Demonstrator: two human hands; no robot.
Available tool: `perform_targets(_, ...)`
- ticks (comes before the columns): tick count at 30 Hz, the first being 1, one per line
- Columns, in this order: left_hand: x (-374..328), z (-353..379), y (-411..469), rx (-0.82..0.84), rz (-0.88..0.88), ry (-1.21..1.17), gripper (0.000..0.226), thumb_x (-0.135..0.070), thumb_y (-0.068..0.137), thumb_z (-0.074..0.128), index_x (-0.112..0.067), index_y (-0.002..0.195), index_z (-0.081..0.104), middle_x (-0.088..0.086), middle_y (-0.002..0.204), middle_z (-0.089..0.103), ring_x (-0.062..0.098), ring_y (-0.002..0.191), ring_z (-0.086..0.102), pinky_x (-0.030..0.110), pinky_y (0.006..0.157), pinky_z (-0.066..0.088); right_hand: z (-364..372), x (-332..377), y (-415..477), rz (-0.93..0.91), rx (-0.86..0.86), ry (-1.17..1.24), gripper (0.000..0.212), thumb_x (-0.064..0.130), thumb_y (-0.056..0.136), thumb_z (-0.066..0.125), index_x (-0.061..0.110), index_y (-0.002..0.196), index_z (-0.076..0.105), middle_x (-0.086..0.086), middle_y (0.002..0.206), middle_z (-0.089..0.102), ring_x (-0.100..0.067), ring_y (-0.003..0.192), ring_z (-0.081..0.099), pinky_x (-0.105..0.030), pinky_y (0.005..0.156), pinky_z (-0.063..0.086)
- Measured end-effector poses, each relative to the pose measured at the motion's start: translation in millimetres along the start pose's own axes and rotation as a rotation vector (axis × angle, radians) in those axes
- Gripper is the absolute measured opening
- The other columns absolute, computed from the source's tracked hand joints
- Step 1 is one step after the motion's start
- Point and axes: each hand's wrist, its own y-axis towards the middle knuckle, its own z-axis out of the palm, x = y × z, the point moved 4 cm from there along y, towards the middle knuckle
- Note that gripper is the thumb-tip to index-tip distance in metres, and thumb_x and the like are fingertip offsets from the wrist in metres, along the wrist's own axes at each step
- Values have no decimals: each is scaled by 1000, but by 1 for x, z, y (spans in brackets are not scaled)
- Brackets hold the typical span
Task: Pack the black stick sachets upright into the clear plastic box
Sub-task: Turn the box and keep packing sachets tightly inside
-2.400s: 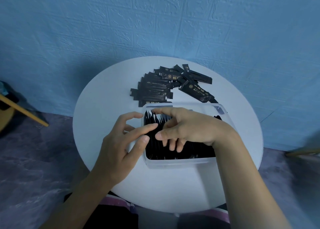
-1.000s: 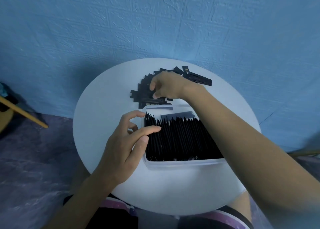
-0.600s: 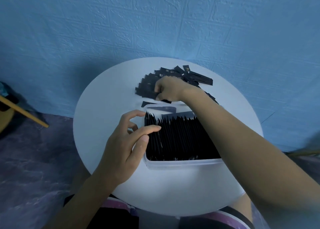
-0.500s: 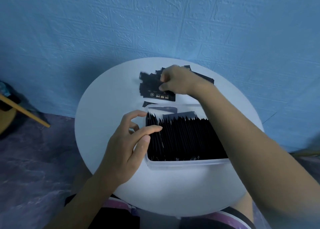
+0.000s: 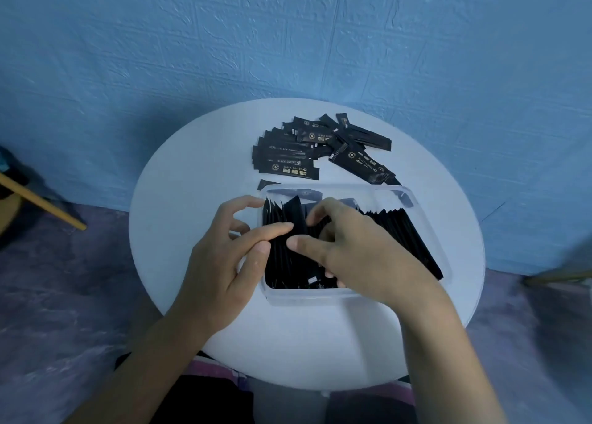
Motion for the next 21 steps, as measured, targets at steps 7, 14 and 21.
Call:
perform_targets(7, 1, -1, -1, -24, 5, -2, 39, -32, 103, 38, -28, 125, 71, -2, 140, 49, 5, 87, 54, 7, 77, 39, 3, -1, 5, -15, 82, 168, 17, 35, 94, 67, 24, 100, 55, 3, 69, 63, -10, 56, 60, -26, 52, 51)
perform_targets(14, 0, -1, 0, -28, 5, -16, 39, -32, 103, 38, -28, 127, 69, 0, 140, 49, 6, 86, 55, 8, 77, 40, 5, -2, 12, 9, 46, 230, 28, 31, 90, 75, 23, 102, 52, 0, 64, 58, -16, 51, 57, -26, 50, 50)
perform_targets(21, 0, 1, -1, 14, 22, -10, 42, -36, 106, 31, -33, 135, 61, -1, 142, 44, 7, 88, 53, 10, 79, 39, 4, -1, 6, -28, 114, 277, 18, 29, 98, 64, 17, 108, 56, -1, 64, 64, -13, 52, 59, -24, 50, 50)
